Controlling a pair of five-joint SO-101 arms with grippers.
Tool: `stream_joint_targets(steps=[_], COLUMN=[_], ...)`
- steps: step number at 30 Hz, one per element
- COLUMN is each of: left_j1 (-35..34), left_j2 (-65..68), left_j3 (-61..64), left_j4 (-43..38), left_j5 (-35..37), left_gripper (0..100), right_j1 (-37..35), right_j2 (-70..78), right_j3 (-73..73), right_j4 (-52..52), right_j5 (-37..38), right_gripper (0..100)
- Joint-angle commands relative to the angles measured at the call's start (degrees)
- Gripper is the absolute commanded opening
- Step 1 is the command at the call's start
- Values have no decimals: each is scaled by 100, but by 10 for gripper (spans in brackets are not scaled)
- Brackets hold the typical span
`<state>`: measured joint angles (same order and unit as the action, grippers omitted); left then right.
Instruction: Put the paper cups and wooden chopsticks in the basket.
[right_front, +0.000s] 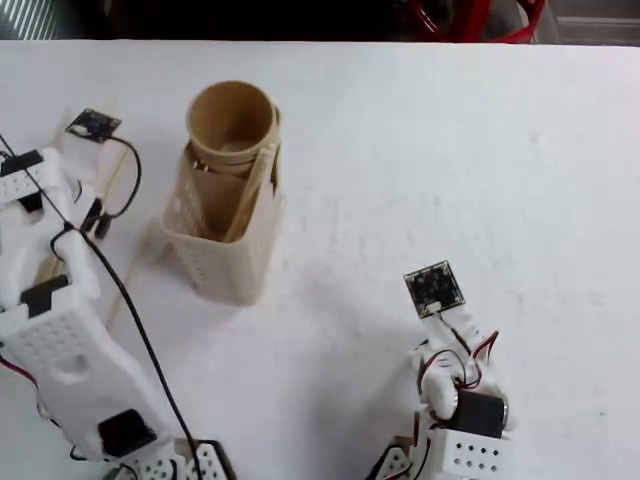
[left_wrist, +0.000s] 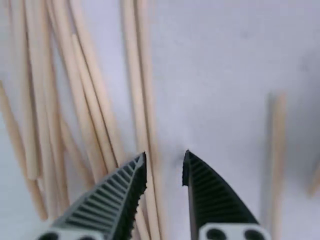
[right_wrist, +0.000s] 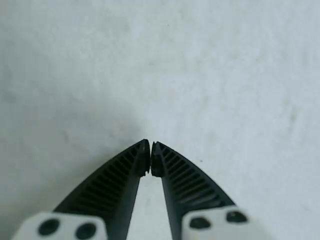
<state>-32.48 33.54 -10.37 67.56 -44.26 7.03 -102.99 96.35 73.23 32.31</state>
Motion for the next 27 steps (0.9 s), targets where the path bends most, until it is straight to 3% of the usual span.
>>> stream_joint_targets(steps=[1, 9, 21, 27], left_j1=[92, 13, 40, -31], left_j2=[154, 1165, 2290, 2387], left_j3=[-413, -1160, -2382, -2655], left_j4=[18, 167, 1486, 1855], left_j5=[114, 316, 316, 316], left_gripper=[134, 131, 91, 188], right_j1=[13, 13, 13, 13], right_j2=[-40, -40, -40, -40], right_j3=[53, 53, 53, 53], right_j4=[13, 13, 13, 13], right_j5=[9, 9, 9, 9], right_gripper=[19, 19, 19, 19])
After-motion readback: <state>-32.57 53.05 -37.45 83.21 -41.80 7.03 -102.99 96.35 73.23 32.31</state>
